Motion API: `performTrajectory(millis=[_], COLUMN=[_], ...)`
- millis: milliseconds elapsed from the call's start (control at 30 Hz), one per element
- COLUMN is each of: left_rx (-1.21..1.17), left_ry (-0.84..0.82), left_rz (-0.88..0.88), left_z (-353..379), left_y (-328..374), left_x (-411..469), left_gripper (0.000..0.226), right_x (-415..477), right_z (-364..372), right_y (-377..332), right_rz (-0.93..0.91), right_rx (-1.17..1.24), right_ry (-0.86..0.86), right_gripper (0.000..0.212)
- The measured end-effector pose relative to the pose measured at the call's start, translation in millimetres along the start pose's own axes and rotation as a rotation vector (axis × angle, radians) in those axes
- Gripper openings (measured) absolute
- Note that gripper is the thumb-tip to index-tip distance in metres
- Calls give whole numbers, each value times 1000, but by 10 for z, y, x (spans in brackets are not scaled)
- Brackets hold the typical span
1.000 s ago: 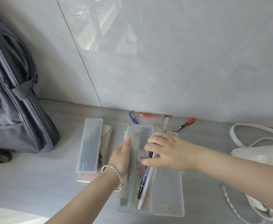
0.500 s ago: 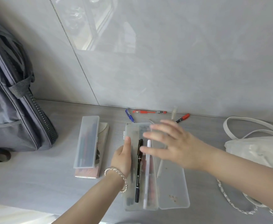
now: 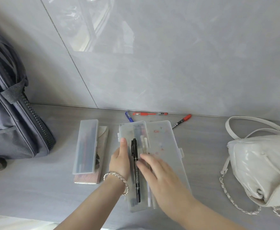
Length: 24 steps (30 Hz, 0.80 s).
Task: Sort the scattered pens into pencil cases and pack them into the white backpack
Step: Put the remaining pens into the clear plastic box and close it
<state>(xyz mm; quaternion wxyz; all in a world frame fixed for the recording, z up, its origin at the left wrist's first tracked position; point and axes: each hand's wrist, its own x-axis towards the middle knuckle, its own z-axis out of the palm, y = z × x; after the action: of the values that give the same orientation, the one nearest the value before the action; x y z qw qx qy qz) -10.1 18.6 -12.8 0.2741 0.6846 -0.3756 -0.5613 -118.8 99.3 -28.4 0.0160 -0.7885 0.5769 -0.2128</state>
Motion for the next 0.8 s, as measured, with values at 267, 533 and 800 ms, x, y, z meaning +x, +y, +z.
performTrajectory(millis=[267, 533, 800], left_rx=[26, 34, 91], left_ry=[25, -15, 9], left_rz=[59, 101, 63], left_z=[-6, 55, 91], left_y=[14, -33, -81], left_x=[-38, -48, 10], left_gripper=[44, 42, 37], right_x=[108, 365, 306], right_z=[-87, 142, 237], right_y=[-41, 42, 287], right_rz=[150, 261, 147], right_rx=[117, -90, -93], right_ry=[28, 0, -98], right_gripper=[51, 55, 59])
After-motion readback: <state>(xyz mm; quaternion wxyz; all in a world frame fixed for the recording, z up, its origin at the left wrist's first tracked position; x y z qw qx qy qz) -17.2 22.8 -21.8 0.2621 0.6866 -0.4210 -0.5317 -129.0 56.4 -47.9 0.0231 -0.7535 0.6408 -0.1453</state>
